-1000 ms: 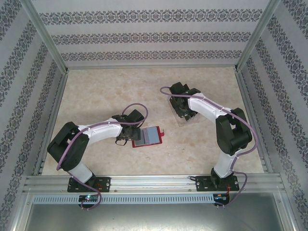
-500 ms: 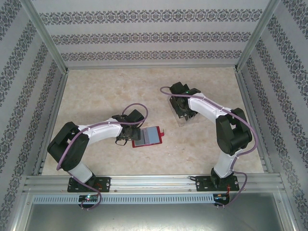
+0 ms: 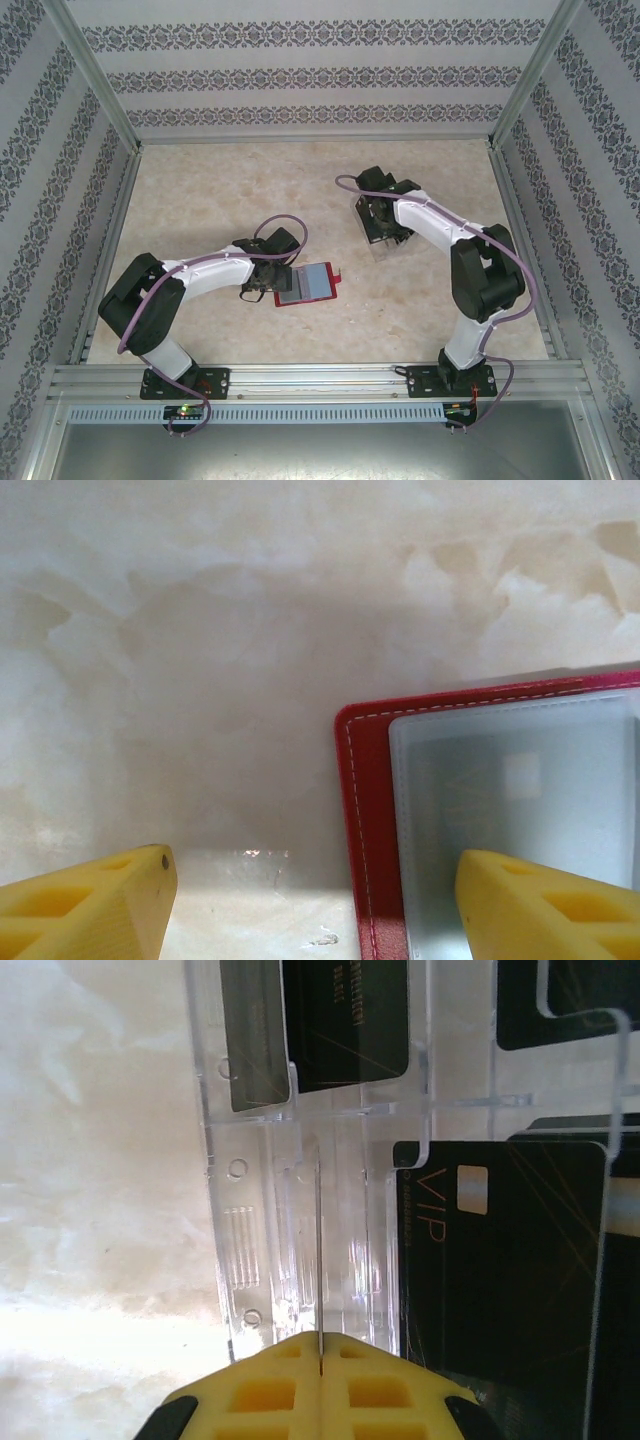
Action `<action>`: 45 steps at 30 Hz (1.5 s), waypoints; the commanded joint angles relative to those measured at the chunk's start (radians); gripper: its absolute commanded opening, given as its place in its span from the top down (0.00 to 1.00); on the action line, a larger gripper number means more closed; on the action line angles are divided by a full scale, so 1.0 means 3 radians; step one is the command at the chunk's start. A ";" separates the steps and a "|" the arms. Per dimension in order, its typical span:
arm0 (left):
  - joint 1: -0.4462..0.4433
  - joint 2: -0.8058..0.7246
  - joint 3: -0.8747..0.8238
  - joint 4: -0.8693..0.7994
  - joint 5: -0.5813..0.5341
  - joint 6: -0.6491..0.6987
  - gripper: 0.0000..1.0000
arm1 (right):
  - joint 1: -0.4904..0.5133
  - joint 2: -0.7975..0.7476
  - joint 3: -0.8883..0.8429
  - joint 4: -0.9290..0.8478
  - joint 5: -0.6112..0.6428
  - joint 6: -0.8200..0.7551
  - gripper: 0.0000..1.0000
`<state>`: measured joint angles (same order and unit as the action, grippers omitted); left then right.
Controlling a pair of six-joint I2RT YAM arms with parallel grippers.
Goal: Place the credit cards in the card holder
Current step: Pick up the credit card from the storage box, then insert the credit card into the card slot.
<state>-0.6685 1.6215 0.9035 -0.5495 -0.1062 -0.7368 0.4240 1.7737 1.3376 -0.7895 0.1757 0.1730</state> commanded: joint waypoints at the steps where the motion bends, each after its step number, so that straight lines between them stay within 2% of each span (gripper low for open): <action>1: -0.0037 0.0025 0.0005 -0.0116 -0.0070 0.0083 0.26 | -0.0033 -0.0268 0.0156 -0.0094 -0.0197 0.0046 1.00; 7: -0.0037 -0.0013 0.0056 -0.0170 -0.0101 0.0110 0.26 | -0.0018 -0.0578 0.0173 -0.0070 -0.0437 0.0191 1.00; 10: -0.0037 -0.0055 0.0104 -0.0217 -0.0135 0.0137 0.26 | 0.0005 -0.0780 0.0066 0.0065 -0.0753 0.0366 1.00; 15: -0.0037 -0.0121 0.0176 -0.0313 -0.0220 0.0188 0.25 | 0.0163 -0.1124 -0.0455 0.0751 -0.1511 0.0912 1.00; 18: -0.0036 -0.0148 0.0176 -0.0340 -0.0238 0.0205 0.25 | 0.0335 -0.1230 -0.0832 0.1287 -0.1743 0.1303 1.00; 25: -0.0037 -0.0160 0.0062 -0.0299 -0.0220 0.0204 0.25 | 0.0773 -0.1167 -0.1581 0.2353 -0.1773 0.1941 1.00; 31: -0.0037 -0.0107 -0.0048 -0.0210 -0.0196 0.0210 0.25 | 0.0958 -0.0990 -0.2010 0.3056 -0.1797 0.2246 1.00; 45: -0.0035 -0.0064 -0.0090 -0.0283 -0.0282 0.0201 0.25 | 0.1005 -0.0747 -0.2359 0.3774 -0.1847 0.2329 1.00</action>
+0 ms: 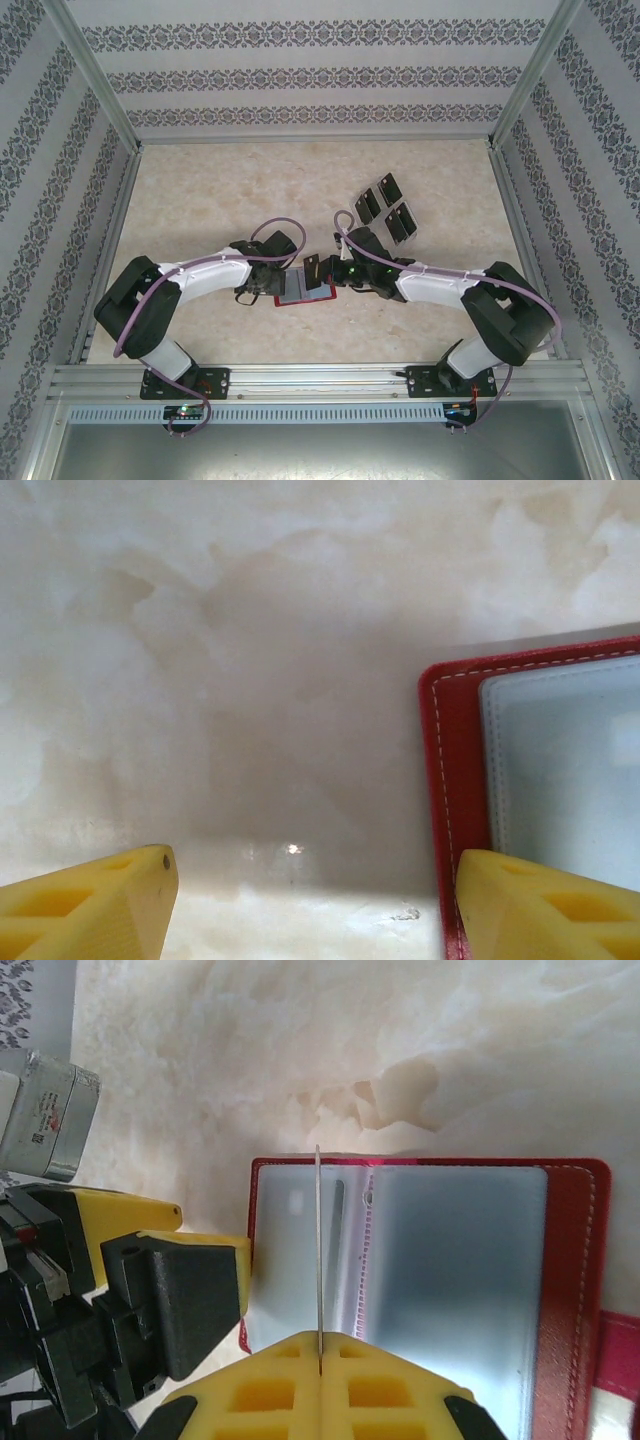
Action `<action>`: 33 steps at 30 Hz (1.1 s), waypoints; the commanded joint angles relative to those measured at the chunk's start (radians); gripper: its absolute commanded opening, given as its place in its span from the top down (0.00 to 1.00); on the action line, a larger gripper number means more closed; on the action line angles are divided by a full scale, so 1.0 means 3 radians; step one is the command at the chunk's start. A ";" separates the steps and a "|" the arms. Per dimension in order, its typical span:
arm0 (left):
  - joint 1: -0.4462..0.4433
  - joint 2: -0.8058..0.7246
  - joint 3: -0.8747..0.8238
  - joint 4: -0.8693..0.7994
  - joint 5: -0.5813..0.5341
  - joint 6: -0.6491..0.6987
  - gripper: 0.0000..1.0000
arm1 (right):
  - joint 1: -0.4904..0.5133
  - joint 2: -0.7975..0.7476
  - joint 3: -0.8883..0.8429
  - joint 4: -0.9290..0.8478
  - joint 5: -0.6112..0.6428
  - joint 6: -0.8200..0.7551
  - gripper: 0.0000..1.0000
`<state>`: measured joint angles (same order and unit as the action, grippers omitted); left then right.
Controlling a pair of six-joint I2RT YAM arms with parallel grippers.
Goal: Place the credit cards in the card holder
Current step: Insert the credit card into the card slot.
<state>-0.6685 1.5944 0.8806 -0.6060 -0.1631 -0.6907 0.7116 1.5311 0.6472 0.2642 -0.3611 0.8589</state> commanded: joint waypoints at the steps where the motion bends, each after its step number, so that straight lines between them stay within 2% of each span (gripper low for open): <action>1: -0.0037 0.0015 -0.0015 -0.0090 -0.0088 0.0050 0.26 | 0.0040 0.0074 -0.0068 0.0283 -0.0059 0.0050 1.00; 11: -0.0044 -0.0298 0.0172 -0.0113 0.0028 0.0060 0.25 | 0.0037 0.0072 -0.0112 0.0320 -0.0054 0.0066 1.00; 25: -0.0098 0.0075 0.0067 0.0143 0.0145 0.0058 0.25 | 0.0016 0.0132 -0.0163 0.0390 -0.0085 0.0087 1.00; 33: -0.0098 0.0118 -0.0049 0.0003 0.0007 0.0041 0.25 | 0.0005 0.0233 -0.0173 0.0508 -0.0192 0.0085 1.00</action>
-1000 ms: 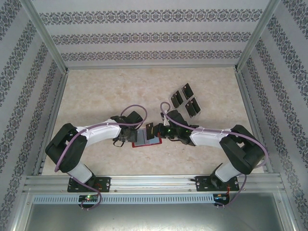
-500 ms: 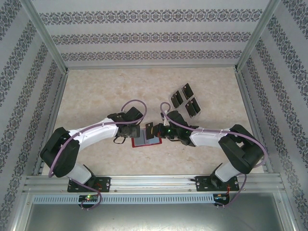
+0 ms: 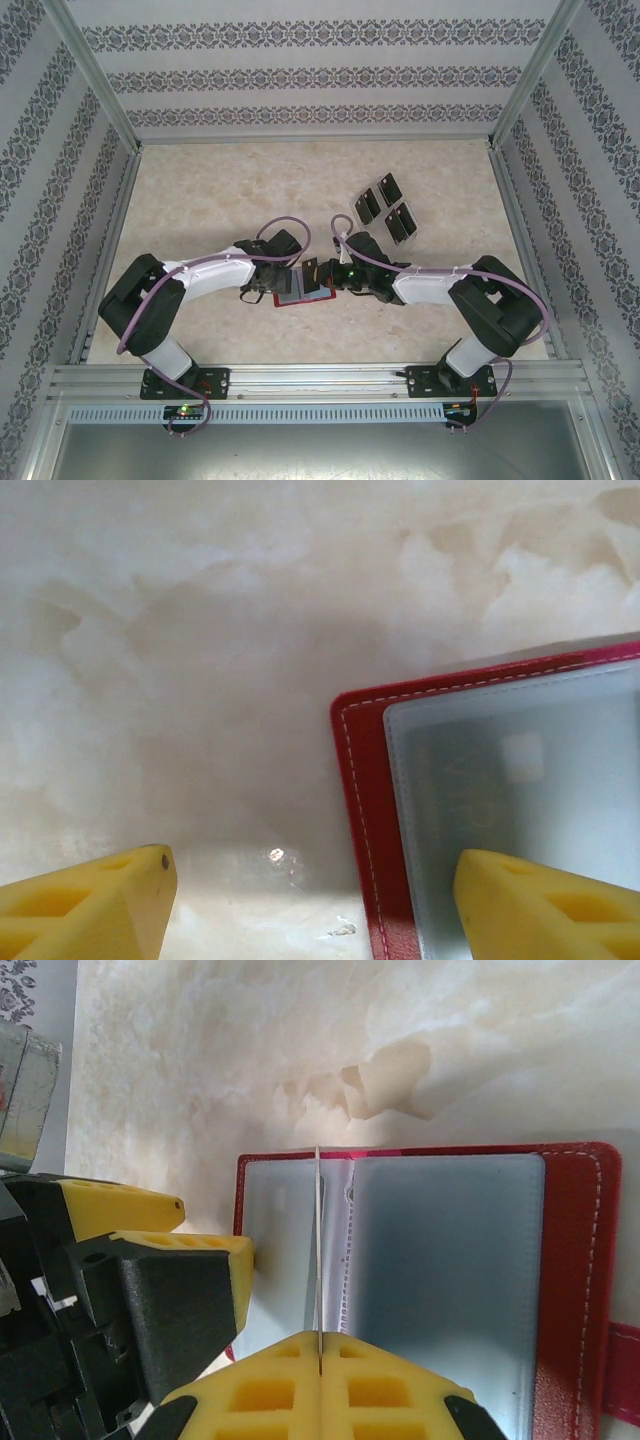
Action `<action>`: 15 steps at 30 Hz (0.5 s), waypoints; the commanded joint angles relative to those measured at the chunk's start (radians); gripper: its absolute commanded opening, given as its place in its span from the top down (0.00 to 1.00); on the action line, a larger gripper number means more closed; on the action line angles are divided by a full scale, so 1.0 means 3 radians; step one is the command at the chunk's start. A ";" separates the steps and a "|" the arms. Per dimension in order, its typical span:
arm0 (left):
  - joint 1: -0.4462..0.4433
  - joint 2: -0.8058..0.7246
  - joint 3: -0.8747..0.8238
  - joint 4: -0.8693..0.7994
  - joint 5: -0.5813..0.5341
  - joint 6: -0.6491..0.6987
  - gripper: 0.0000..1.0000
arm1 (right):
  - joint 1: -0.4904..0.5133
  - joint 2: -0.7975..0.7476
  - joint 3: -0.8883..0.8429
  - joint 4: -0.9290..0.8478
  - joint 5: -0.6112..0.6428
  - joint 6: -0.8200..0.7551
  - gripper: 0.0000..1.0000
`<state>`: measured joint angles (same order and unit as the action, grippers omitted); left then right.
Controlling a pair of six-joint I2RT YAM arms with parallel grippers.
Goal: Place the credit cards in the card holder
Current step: Insert the credit card into the card slot.
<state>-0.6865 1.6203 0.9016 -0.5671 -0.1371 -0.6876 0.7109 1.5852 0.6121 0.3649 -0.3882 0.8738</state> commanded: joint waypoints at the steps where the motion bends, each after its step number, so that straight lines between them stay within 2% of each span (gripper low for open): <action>1: -0.0038 0.0039 -0.0119 -0.0120 -0.0085 0.0028 0.25 | 0.0004 0.0062 -0.0056 0.0179 -0.0107 0.0038 1.00; 15: -0.0038 0.0030 -0.0166 -0.0140 -0.0131 0.0030 0.25 | -0.0081 0.0140 -0.0144 0.0318 -0.0138 0.0078 1.00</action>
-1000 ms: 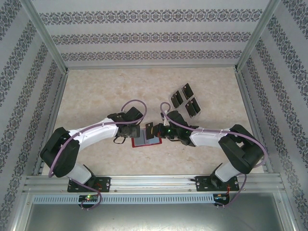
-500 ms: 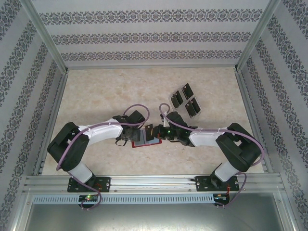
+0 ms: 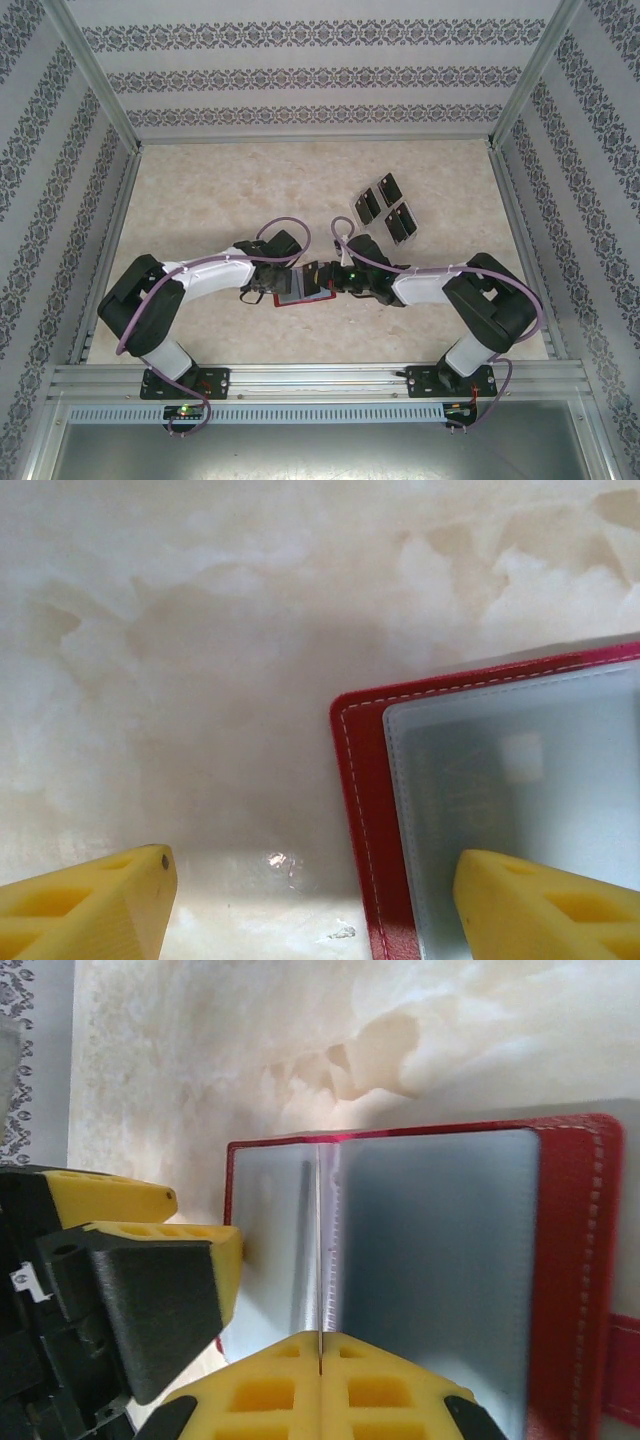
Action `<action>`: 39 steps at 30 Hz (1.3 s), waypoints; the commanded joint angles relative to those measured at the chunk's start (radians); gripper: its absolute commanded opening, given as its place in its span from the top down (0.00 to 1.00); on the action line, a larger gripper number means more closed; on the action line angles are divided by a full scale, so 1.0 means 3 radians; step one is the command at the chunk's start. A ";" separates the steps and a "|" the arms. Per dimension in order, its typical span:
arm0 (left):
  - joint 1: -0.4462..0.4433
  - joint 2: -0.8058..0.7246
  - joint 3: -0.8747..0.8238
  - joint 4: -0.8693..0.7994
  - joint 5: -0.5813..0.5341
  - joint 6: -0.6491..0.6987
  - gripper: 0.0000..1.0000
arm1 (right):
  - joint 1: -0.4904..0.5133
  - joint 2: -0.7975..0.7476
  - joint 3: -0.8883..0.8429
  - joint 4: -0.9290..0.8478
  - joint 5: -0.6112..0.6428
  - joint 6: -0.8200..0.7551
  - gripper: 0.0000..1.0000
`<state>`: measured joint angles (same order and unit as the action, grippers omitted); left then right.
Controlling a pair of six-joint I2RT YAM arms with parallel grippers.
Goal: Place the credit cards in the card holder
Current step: Insert the credit card into the card slot.
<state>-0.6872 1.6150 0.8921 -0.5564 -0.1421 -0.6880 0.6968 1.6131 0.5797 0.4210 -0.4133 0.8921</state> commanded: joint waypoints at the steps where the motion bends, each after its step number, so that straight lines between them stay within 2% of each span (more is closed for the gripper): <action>1: -0.0036 0.0047 -0.0136 -0.0172 -0.0114 0.0028 0.25 | -0.0040 0.0051 -0.0035 0.0131 -0.0054 0.0017 1.00; 26: -0.0036 0.0075 -0.0138 -0.0139 -0.0094 0.0015 0.26 | -0.0034 0.0283 -0.0039 0.0564 -0.0352 0.0265 1.00; 39: -0.0036 0.0056 -0.0164 -0.0124 -0.0079 0.0005 0.26 | -0.0013 0.0250 -0.0280 0.0772 -0.0208 0.0602 1.00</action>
<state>-0.6876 1.6146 0.8871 -0.5449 -0.1436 -0.6880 0.6899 1.7042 0.5232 0.6334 -0.5011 1.0496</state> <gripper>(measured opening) 0.740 0.065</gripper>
